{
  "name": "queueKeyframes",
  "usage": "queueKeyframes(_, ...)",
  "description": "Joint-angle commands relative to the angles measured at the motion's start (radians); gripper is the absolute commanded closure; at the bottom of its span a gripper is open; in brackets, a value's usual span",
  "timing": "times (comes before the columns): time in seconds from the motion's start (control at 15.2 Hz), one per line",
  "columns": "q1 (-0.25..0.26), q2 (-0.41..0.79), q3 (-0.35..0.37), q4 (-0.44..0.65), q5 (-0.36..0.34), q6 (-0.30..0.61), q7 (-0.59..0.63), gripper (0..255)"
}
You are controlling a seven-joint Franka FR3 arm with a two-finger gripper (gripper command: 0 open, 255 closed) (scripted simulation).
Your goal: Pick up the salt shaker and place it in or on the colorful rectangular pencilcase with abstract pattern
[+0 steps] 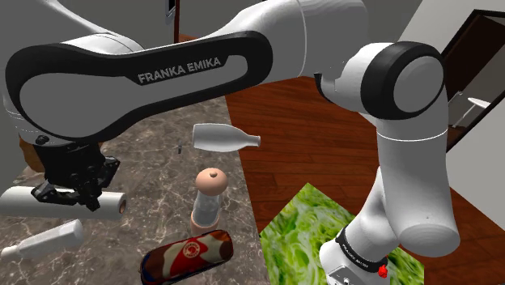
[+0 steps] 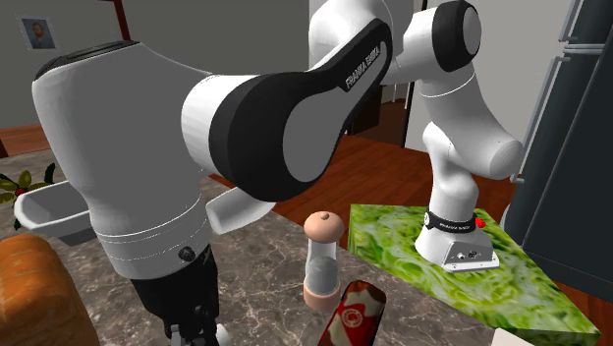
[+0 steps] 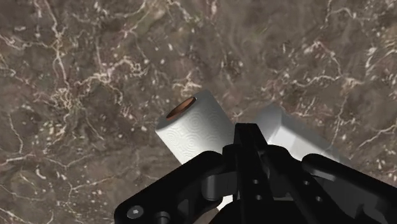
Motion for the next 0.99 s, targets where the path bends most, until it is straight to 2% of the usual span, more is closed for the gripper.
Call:
queueKeyframes(0.0,0.000,0.000,0.000,0.000,0.000,0.000,0.000,255)
queueKeyframes(0.07,0.000,0.000,0.000,0.000,0.000,0.000,0.000,0)
queueKeyframes(0.4,0.135,0.238,0.013,0.334,-0.211,-0.097,-0.430,0)
queueKeyframes(0.66,0.245,0.377,0.023,0.521,-0.344,-0.105,-0.786,0)
queueKeyframes(0.92,0.243,0.391,0.019,0.501,-0.354,-0.071,-0.799,0)
